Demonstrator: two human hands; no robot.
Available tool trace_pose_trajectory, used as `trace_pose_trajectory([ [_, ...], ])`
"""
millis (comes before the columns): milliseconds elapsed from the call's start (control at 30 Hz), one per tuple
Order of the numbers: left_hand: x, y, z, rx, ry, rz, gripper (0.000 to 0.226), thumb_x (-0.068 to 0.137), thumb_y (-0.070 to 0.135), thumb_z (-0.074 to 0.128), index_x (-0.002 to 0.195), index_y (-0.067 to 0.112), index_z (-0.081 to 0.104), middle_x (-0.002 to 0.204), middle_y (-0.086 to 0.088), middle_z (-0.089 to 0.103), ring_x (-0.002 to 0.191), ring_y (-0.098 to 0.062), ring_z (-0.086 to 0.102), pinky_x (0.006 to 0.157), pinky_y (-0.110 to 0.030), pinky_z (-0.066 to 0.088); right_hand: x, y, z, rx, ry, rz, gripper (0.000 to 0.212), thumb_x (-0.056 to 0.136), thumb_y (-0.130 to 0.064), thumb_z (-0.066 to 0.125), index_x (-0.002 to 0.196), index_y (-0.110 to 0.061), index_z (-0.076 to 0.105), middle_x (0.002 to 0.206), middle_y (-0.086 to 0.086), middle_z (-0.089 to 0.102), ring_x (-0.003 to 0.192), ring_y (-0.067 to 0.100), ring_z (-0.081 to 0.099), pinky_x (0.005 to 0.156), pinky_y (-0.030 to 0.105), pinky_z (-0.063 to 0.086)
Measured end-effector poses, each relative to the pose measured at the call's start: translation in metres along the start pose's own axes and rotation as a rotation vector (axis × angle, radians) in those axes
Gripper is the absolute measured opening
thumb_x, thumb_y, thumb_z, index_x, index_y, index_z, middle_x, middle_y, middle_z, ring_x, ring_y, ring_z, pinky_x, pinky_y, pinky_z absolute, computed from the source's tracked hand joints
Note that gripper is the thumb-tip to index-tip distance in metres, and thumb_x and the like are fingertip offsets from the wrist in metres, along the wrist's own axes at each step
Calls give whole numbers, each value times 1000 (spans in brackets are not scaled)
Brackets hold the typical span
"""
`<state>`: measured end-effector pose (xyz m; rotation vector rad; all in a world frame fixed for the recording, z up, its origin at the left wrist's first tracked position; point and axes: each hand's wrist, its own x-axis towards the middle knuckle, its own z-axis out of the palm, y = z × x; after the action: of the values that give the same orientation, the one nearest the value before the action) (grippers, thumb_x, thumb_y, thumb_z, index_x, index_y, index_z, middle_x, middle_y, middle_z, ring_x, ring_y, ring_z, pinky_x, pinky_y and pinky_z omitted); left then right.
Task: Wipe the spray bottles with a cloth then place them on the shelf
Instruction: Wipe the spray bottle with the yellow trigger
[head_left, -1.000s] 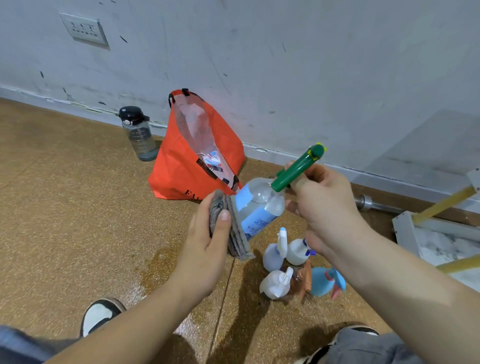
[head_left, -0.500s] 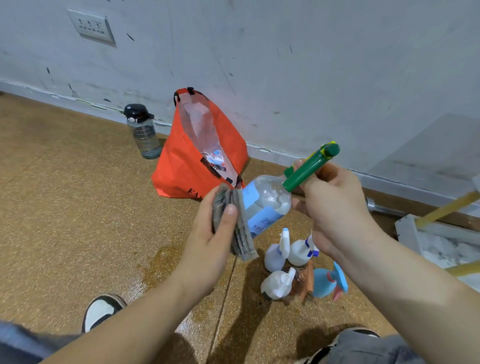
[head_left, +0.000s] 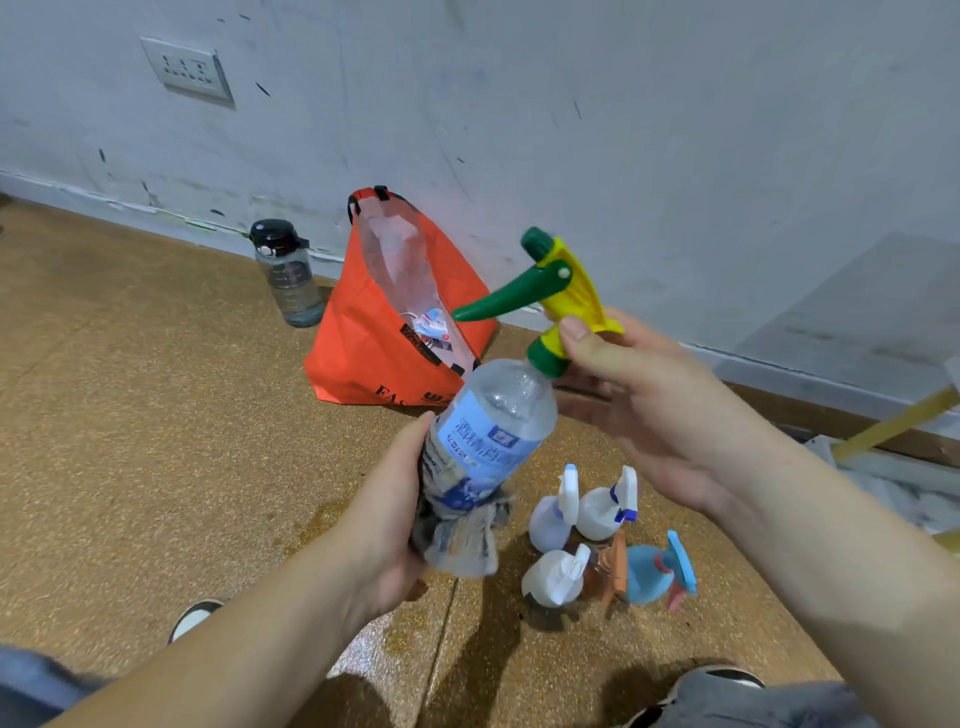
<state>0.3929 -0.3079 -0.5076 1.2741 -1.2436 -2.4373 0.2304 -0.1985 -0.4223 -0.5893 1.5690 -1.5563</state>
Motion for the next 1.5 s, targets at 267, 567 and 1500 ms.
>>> trace_pose_trajectory([
  [267, -6, -6, 3, 281, 255, 195, 61, 107, 52, 43, 104, -1, 73, 83, -19, 79, 69, -27, 78, 54, -31, 62, -6, 2, 0, -157, 180, -205, 17, 96, -26, 71, 82, -22, 80, 81, 0, 77, 82, 16, 71, 90, 48, 63],
  [567, -23, 10, 12, 781, 337, 929, 46, 105, 62, 30, 118, 36, 66, 95, 16, 72, 98, -18, 69, 82, -44, 54, -8, -1, -3, -334, 321, -279, 28, 95, -38, 72, 84, -12, 73, 75, 24, 66, 68, 23, 57, 71, 59, 57],
  [1500, -10, -9, 20, 600, 60, 886, 22, 105, 33, 43, 114, 28, 62, 108, 8, 63, 104, -7, 59, 93, -32, 46, -28, 12, 28, -454, 133, -355, 13, 98, -17, 69, 90, -11, 77, 72, 6, 66, 62, 3, 51, 61, 22, 42],
])
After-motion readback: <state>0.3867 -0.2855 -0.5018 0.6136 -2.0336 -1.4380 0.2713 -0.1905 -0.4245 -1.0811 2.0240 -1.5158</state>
